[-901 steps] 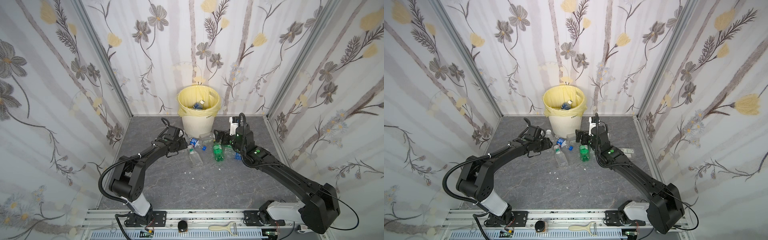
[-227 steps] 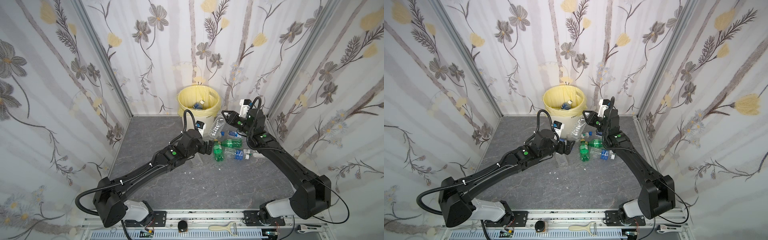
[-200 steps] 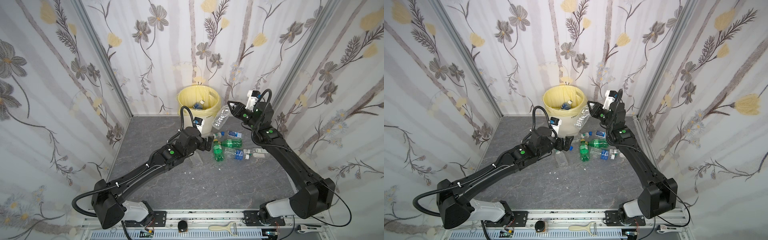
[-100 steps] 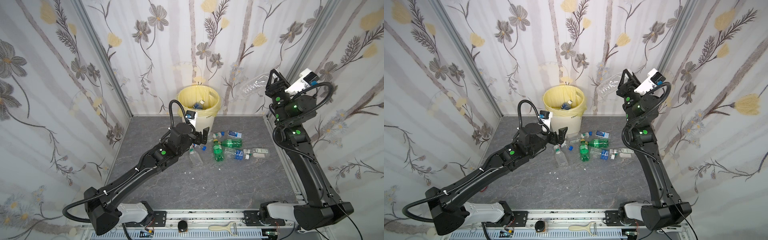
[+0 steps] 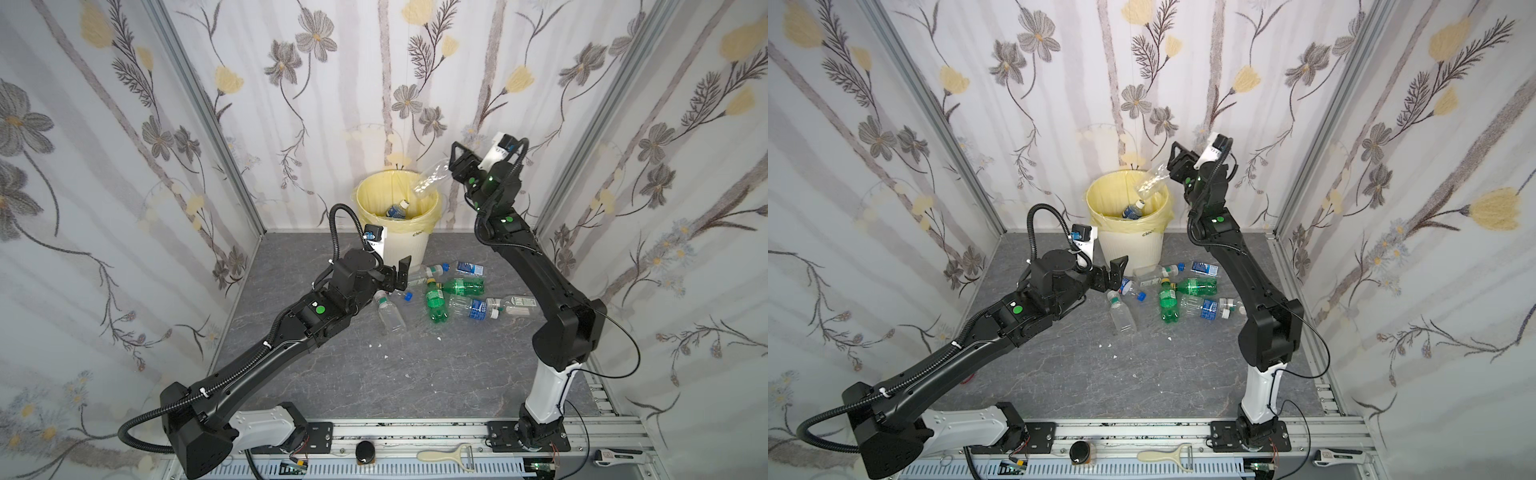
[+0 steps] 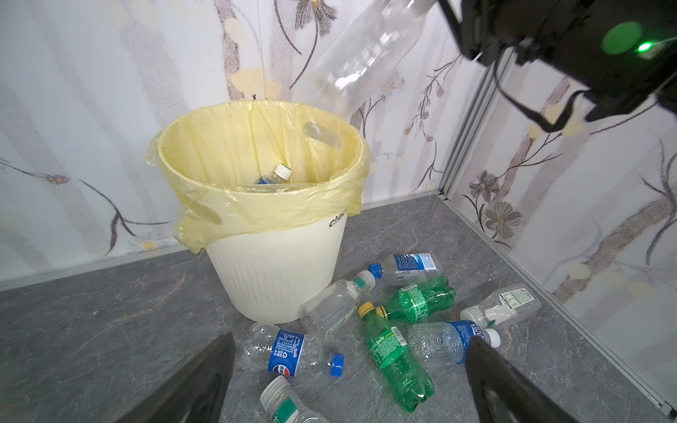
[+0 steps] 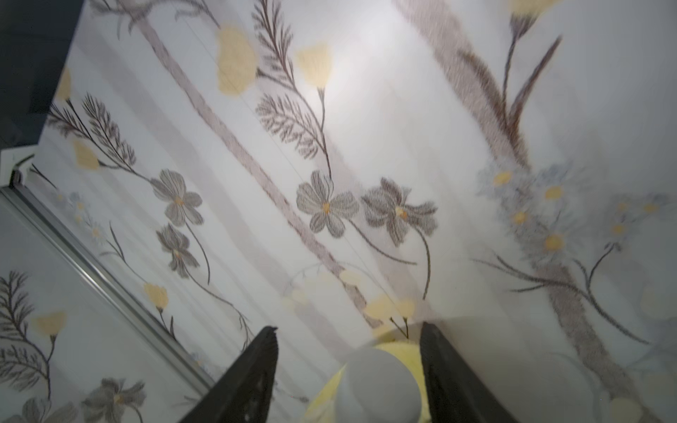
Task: Throw the plastic bottles in the bin
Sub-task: 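Open the right gripper over the bin to drop the clear bottle, then lower the left gripper onto the green-label clear bottle while the right gripper lowers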
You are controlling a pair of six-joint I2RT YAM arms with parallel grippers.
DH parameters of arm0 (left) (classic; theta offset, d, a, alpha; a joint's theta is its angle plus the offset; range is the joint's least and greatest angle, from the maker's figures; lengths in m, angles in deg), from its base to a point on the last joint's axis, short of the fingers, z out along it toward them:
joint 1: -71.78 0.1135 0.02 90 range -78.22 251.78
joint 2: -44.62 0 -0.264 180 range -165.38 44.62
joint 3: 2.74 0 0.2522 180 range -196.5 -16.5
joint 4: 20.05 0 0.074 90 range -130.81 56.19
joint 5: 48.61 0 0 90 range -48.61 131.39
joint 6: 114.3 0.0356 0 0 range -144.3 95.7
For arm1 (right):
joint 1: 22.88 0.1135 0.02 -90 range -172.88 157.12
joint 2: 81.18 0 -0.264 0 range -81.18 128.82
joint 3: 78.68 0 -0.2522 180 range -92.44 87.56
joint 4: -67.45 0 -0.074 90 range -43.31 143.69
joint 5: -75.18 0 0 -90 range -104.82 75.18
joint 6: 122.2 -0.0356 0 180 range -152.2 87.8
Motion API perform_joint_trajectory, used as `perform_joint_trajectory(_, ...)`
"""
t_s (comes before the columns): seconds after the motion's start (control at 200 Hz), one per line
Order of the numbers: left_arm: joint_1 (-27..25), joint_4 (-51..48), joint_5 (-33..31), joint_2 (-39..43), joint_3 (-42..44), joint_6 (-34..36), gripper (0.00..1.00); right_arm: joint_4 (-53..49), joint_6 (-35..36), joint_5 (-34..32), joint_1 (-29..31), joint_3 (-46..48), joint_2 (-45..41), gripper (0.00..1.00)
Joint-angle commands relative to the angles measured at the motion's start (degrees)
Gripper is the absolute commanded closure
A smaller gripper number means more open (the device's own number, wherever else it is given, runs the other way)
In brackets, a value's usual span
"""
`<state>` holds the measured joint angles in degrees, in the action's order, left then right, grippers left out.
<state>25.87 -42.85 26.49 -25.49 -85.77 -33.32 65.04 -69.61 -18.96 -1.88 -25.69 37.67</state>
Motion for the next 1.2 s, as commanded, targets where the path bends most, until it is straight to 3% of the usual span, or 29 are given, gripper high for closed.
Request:
perform_joint_trajectory(0.0,0.3,1.3,0.1,0.4,0.9,-0.3,0.00,1.8,-0.2,2.7,0.5,1.4,-1.9,0.15)
perform_joint_trajectory(0.09,0.5,1.3,0.2,0.7,1.7,-0.5,0.00,2.5,1.1,2.5,0.5,2.2,-4.2,0.01)
perform_joint_trajectory(0.255,0.8,1.3,0.7,0.4,2.0,-1.5,0.00,0.1,2.4,2.5,0.3,3.2,-6.9,0.00)
perform_joint_trajectory(0.54,1.1,1.1,1.4,-0.3,3.4,-5.5,0.00,1.0,3.3,3.2,-0.6,13.5,-14.9,0.00)
perform_joint_trajectory(0.889,2.4,0.6,5.2,-1.8,10.2,-18.7,0.00,-2.4,9.4,3.7,-1.7,30.3,-27.0,0.00)
perform_joint_trajectory(1.194,3.1,-4.9,9.7,-10.2,12.1,-29.5,0.00,-3.1,14.9,3.3,0.6,49.1,-40.6,0.00)
